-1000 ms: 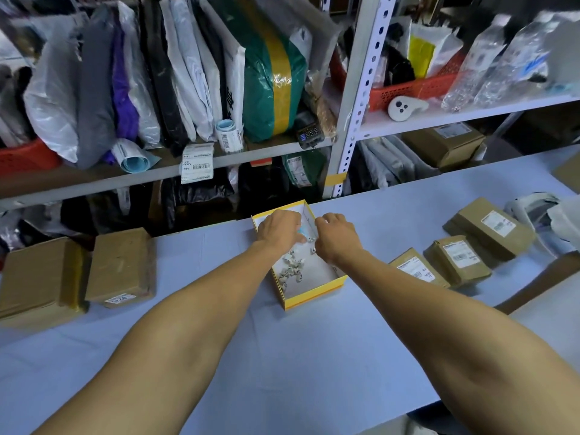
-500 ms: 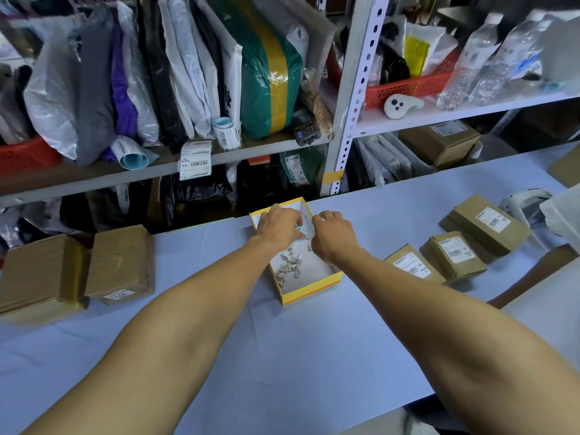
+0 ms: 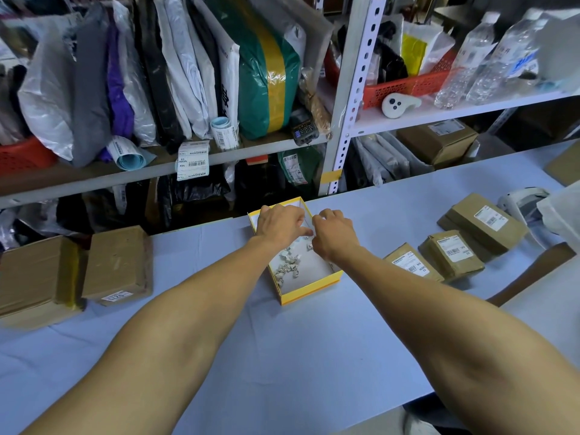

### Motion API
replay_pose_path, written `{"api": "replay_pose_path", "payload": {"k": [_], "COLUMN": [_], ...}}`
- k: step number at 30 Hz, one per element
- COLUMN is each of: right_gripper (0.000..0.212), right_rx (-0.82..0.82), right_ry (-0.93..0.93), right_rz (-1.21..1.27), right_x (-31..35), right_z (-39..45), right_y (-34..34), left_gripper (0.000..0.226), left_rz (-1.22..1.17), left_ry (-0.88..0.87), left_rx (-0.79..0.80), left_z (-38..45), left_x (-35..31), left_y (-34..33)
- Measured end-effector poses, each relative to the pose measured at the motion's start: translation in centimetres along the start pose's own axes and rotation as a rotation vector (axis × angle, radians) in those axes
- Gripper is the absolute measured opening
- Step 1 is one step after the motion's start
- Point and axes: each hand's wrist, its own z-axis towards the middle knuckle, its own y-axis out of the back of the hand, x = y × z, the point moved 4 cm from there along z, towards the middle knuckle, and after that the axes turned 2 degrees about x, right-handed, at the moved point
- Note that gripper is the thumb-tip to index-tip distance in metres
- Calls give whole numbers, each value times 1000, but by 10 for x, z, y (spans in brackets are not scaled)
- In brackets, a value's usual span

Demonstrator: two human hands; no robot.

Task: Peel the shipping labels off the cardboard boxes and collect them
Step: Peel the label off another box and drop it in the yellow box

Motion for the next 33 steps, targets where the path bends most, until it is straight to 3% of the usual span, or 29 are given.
{"api": "replay_pose_path", "payload": {"k": [9, 14, 18, 21, 26, 33], "right_gripper": [41, 41, 41, 42, 45, 41], "right_rx": [7, 11, 21, 17, -2, -6], "right_ry": [-2, -2, -7, -4, 30, 72], "right_rz": [-6, 0, 2, 5, 2, -5], "right_x": [-2, -1, 0, 2, 15, 56], "right_z": [3, 3, -1, -7, -25, -68], "right_y": [2, 2, 2, 2, 0, -15], "left_gripper": [5, 24, 9, 29, 96, 113], "left_rz": [-31, -89, -53, 28, 70, 83], "left_ry": [-41, -14, -19, -34, 26, 70], "left_rx": [-3, -56, -41, 24, 159, 166], "left_z": [4, 5, 3, -4, -35, -105], "left_x": [3, 4, 7, 9, 10, 52], "left_y": [-1, 0, -4, -9, -12, -5]}}
